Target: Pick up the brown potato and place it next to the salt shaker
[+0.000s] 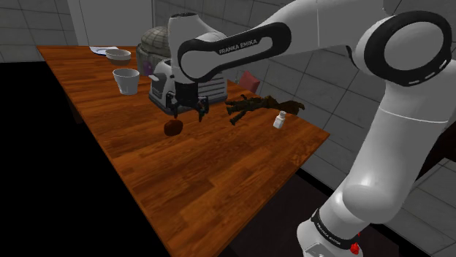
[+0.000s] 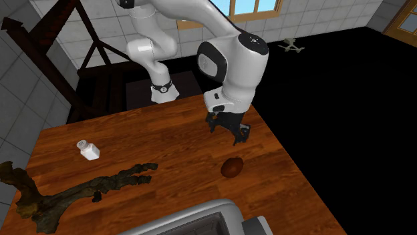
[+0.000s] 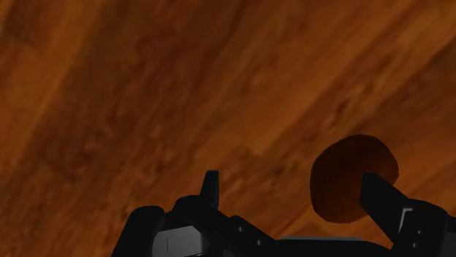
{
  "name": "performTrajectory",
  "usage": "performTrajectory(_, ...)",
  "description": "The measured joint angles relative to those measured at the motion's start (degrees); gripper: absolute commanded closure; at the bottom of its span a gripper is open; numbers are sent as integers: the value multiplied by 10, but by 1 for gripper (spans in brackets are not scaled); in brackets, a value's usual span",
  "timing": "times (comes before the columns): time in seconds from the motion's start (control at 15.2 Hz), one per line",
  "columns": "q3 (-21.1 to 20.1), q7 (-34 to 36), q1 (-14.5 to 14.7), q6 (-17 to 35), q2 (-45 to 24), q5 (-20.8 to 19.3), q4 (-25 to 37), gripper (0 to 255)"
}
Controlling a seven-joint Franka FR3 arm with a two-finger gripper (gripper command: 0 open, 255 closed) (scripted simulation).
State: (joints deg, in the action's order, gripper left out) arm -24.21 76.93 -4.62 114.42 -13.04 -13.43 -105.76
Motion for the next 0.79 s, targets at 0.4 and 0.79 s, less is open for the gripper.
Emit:
performTrajectory(0.4,31,102,38,-30,-150,-46,161,0)
performTrajectory(0.79,44,128,47,-15,-198,-58,190,0)
